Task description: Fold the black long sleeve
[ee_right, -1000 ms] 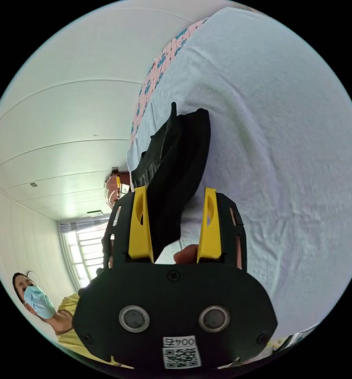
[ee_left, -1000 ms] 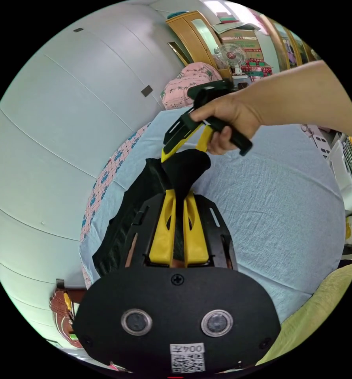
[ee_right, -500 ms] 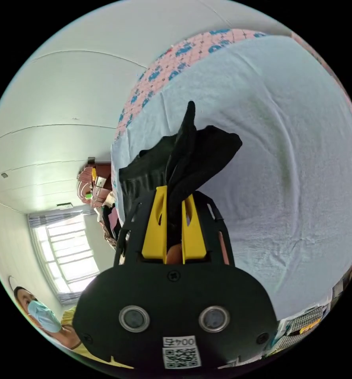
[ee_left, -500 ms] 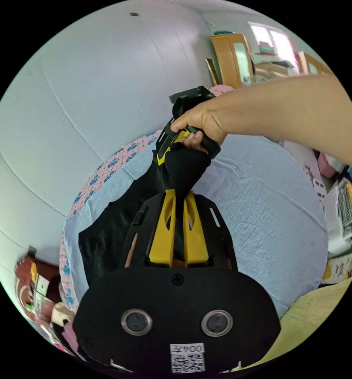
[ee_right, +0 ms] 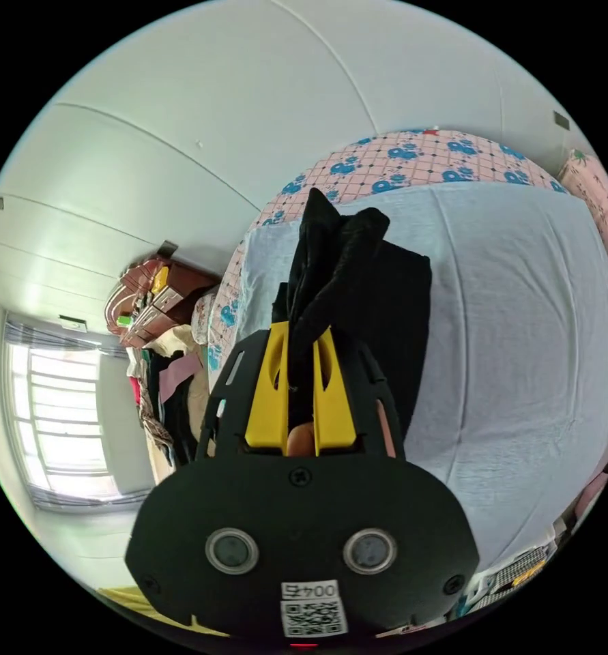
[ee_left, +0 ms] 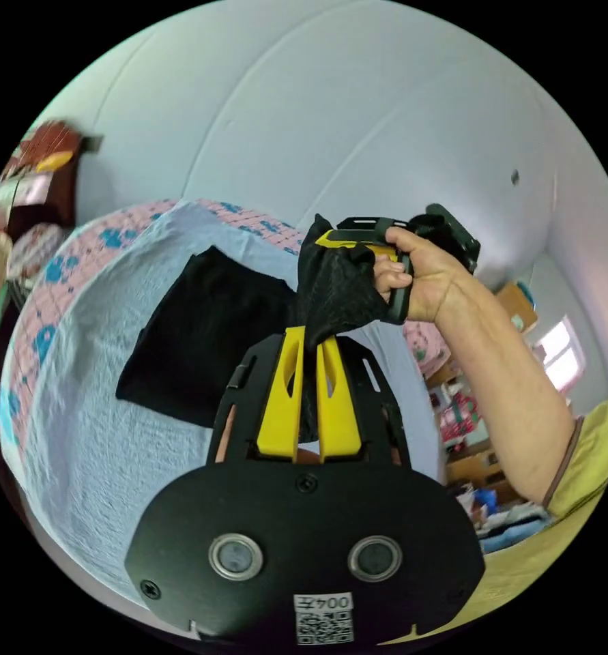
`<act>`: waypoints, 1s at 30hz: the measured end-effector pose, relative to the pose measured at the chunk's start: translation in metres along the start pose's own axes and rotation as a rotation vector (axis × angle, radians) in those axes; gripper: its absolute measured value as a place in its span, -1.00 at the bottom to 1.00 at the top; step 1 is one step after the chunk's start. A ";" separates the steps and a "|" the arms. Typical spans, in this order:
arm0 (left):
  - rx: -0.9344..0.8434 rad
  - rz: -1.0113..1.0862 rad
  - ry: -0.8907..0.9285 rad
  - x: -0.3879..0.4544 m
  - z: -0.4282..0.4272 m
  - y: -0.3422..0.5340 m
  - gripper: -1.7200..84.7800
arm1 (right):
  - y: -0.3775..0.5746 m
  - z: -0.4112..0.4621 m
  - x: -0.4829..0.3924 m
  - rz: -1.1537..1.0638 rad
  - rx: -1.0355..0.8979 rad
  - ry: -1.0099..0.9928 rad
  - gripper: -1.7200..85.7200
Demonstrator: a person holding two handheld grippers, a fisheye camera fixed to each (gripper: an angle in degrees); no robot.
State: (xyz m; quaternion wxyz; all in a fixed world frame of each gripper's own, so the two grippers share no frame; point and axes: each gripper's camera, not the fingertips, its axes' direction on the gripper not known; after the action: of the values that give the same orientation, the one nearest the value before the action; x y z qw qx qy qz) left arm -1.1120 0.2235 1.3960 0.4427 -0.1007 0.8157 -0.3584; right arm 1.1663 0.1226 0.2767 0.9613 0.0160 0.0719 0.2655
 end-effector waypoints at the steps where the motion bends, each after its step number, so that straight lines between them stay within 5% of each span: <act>1: 0.007 -0.087 0.029 -0.036 -0.010 -0.007 -0.95 | 0.005 0.026 -0.022 -0.012 -0.002 0.019 -0.82; 8: -0.009 -0.423 0.093 -0.211 -0.036 -0.029 -0.95 | 0.044 0.190 -0.102 -0.040 0.000 0.200 -0.82; 19: 0.001 -0.698 0.250 -0.323 -0.053 -0.035 -0.93 | 0.109 0.329 -0.160 -0.230 -0.047 0.382 -0.76; 30: 0.057 -0.824 0.235 -0.334 -0.137 -0.021 -0.95 | 0.202 0.221 -0.121 -0.450 0.090 0.153 -0.82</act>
State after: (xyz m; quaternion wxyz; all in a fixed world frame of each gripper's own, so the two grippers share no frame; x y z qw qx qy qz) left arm -1.0279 0.4373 1.6753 0.1691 -0.3643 0.7418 -0.5370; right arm 0.9937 0.2355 0.5252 0.9863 0.0222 0.1581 0.0414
